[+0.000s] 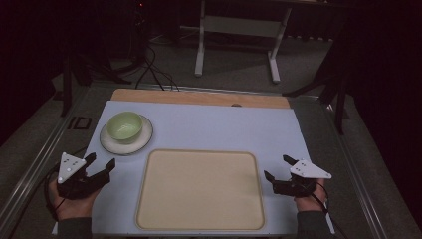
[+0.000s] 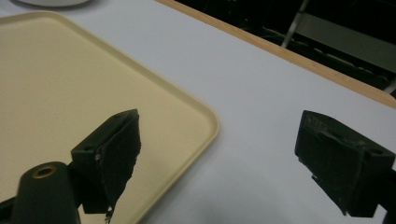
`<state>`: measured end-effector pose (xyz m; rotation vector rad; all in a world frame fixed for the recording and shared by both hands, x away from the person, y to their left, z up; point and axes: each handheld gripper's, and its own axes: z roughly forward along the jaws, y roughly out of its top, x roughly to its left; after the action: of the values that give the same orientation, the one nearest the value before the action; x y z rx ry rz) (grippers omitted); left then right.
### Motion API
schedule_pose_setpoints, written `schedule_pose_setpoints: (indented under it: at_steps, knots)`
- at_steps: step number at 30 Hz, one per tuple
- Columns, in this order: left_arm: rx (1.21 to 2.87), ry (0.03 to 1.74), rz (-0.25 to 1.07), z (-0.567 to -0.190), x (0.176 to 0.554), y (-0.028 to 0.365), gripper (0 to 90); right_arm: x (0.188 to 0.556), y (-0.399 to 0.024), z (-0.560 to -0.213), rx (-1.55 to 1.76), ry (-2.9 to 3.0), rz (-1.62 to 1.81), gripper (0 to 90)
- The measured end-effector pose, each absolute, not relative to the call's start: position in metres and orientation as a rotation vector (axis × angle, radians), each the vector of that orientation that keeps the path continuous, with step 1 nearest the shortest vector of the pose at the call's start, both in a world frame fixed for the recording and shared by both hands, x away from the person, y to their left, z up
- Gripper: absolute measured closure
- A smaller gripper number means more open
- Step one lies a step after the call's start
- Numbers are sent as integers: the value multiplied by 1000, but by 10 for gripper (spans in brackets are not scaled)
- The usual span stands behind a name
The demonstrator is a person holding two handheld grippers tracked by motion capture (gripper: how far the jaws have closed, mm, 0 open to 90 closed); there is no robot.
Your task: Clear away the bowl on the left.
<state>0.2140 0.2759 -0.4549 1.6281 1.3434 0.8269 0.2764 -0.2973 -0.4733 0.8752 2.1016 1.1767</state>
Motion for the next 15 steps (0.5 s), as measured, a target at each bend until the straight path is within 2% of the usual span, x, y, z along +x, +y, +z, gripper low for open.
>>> schedule_pose_setpoints:
  at_steps: [15]
  knots:
    - [1608, 1348, 858, -454, 211, 276, 354, 275, -294, -472, 827, 2115, 1201, 134]
